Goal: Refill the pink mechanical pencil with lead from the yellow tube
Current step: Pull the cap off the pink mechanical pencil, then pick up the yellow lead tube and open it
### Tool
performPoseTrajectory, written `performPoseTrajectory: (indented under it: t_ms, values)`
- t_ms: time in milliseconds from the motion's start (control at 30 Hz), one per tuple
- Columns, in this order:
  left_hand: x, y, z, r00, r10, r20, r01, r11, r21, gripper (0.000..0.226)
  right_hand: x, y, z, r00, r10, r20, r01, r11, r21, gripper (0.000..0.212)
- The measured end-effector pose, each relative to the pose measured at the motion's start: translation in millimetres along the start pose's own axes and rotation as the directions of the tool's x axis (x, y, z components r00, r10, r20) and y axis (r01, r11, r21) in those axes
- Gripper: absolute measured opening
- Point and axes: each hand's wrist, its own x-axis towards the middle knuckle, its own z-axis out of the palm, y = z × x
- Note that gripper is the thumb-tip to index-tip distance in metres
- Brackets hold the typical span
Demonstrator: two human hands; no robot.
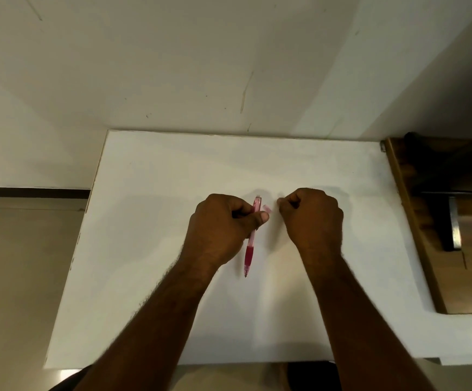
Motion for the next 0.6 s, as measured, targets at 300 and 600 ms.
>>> performPoseTrajectory:
  t_ms: [300,600]
  values:
    - [8,-5,-2,0.999,0.01,-0.03,-0.012,0.999,-0.039,0.03,-28,-15,-38,0.826,-0.04,0.562,-0.319,0.789,0.525,0.01]
    - [13,-13,-4,0.967,0.057,-0.248,0.006,0.969,0.247,0.026,-28,-30,-17,0.897,-0.018,0.442,-0.079,0.977,0.199,0.015]
